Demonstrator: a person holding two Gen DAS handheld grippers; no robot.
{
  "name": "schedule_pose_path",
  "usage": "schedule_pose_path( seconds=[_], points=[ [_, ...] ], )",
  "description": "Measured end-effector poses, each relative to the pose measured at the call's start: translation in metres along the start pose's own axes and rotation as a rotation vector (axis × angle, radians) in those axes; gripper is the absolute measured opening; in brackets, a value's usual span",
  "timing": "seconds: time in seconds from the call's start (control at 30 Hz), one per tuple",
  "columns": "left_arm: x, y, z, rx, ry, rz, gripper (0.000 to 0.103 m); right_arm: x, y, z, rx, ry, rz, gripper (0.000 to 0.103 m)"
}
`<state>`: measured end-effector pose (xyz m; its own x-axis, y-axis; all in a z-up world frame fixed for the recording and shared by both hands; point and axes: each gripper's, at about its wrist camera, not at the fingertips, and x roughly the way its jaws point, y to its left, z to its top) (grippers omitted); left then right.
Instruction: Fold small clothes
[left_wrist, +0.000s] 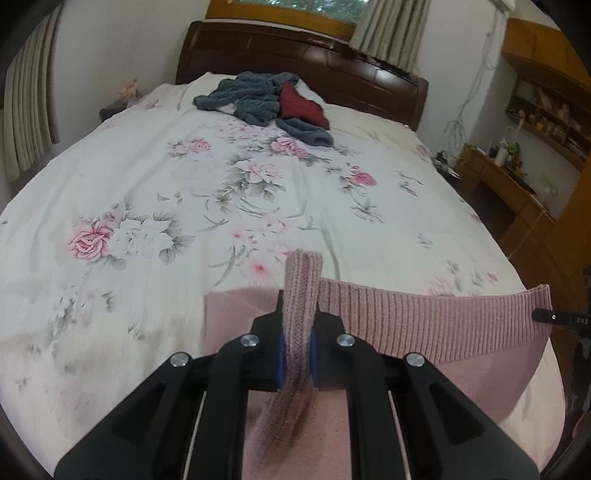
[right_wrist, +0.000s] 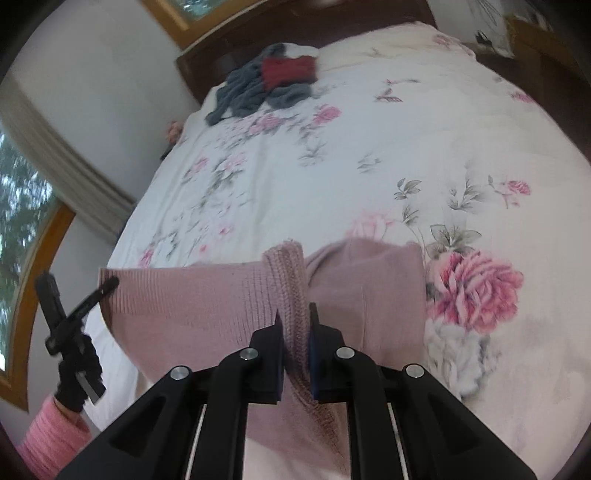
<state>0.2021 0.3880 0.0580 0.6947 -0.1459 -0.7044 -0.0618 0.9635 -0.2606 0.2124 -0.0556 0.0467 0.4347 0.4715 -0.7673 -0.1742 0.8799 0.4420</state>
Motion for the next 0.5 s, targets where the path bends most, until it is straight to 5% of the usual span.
schedule_pose_path(
  seconds=[0.3,0.5],
  points=[
    [0.1,0.015,-0.017,-0.002,0.156,0.064,0.008,0.095,-0.036,0.02,0.052,0.102,-0.088,0.01],
    [0.132,0.031,-0.029,-0.024,0.201,0.083,0.009,0.125,-0.059,0.015,0.089,0.128,-0.116,0.011]
  ],
)
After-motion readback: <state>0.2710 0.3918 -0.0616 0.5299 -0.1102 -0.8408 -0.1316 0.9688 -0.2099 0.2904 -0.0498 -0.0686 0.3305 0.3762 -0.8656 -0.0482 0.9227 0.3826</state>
